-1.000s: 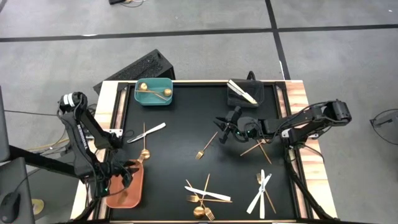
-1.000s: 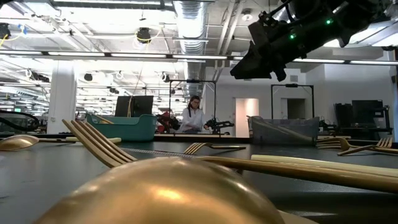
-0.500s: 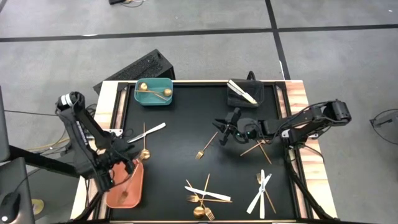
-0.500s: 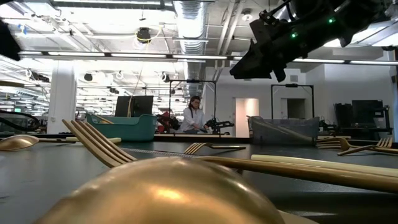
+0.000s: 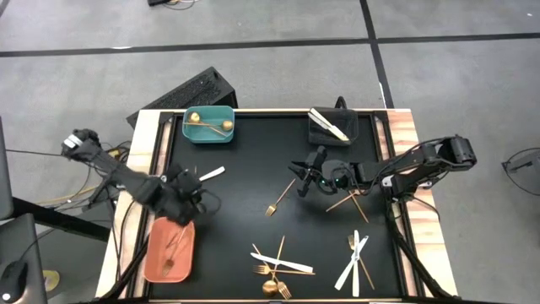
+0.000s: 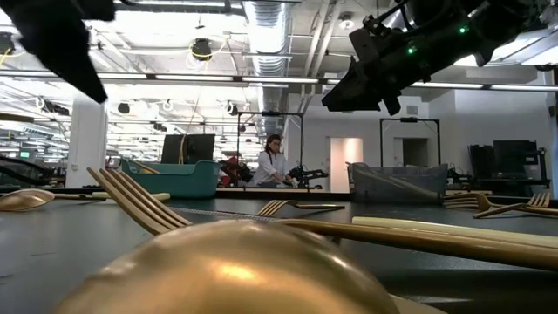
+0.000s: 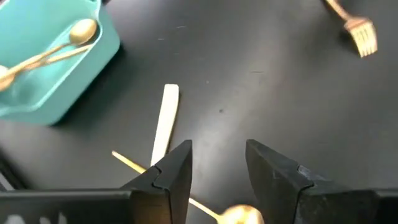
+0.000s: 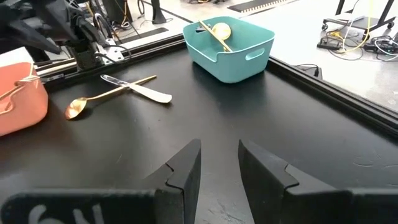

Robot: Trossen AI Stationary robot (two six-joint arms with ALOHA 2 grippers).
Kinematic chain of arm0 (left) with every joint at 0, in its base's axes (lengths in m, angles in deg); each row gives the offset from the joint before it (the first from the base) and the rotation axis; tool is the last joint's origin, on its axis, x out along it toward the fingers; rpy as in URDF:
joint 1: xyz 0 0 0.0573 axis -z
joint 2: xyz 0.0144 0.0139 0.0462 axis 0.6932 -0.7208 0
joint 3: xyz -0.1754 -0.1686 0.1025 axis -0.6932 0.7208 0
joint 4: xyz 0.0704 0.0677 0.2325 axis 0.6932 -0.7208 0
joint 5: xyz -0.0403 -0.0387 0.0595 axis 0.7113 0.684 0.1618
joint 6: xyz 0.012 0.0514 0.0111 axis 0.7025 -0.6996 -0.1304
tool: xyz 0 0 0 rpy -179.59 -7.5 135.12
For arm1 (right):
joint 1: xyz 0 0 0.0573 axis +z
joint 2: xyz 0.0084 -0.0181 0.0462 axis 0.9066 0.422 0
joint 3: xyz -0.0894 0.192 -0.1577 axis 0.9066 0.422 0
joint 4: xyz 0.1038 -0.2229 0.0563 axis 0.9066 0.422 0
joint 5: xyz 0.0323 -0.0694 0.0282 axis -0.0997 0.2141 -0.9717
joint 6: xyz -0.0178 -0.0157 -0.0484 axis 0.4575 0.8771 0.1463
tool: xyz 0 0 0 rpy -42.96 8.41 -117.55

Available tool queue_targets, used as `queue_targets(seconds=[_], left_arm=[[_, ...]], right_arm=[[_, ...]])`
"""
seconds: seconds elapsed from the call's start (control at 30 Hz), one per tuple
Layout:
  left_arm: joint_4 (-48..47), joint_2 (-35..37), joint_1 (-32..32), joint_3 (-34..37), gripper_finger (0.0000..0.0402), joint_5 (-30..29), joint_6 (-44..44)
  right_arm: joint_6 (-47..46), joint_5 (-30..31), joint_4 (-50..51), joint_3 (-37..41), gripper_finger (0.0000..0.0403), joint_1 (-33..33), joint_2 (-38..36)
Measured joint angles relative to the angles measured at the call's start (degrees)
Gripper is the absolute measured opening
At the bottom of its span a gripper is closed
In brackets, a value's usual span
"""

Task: Sort silverware by color (type)
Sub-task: Put the white knife into the black bin

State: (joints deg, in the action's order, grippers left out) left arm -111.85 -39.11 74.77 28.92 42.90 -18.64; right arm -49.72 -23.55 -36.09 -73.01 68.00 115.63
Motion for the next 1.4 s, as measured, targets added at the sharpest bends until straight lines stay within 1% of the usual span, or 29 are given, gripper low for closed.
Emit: queue_targets(seconds=[0.13, 0.2, 0.3, 0.37, 0.43, 0.57, 0.7, 0.77, 1.0, 1.17, 1.4], left_arm=[[1.35, 0.05, -10.59, 0.12, 0.0137, 3.77, -12.75], [3.86, 0.03, -15.81, 1.46, 0.0137, 6.12, -18.86], [11.49, 0.02, -22.97, 4.85, 0.0137, 11.61, -29.38], [16.29, 0.0, -27.1, 7.44, 0.0137, 15.44, -34.76], [19.41, -0.02, -30.6, 9.74, 0.0137, 17.33, -37.87], [20.33, -0.02, -36.1, 12.36, 0.0137, 19.14, -40.05], [24.58, -0.02, -39.91, 13.83, 0.0137, 25.8, -42.81], [26.47, -0.02, -41.06, 14.51, 0.0137, 27.54, -43.65], [30.39, -0.03, -44.19, 18.88, 0.0137, 27.76, -44.98], [35.6, -0.05, -44.93, 21.2, 0.0137, 28.59, -48.13], [36.59, -0.05, -46.79, 22.34, 0.0137, 28.74, -48.82]], right_arm=[[0.02, -1.13, 0.07, 0.0, 0.0134, 0.07, 0.0], [0.02, -1.2, 0.24, 0.0, 0.0134, 0.22, 0.0], [0.04, -1.32, 0.68, 0.0, 0.0134, 0.54, 0.0], [0.05, -1.33, 0.81, -0.01, 0.0134, 0.85, 0.0], [0.09, -1.33, 1.33, -0.02, 0.0134, 1.06, 0.0], [0.21, -1.31, 3.01, -0.02, 0.0134, 1.53, 0.02], [0.22, -1.31, 3.83, -0.02, 0.0134, 1.53, 0.02], [0.2, -1.29, 3.8, -0.02, 0.0134, 1.53, 0.02], [0.2, -1.27, 4.46, -0.02, 0.0134, 1.79, 0.02], [0.05, -1.27, 5.11, -0.02, 0.0134, 1.96, 0.02], [-0.02, -1.29, 5.7, -0.02, 0.0134, 1.96, 0.04]])
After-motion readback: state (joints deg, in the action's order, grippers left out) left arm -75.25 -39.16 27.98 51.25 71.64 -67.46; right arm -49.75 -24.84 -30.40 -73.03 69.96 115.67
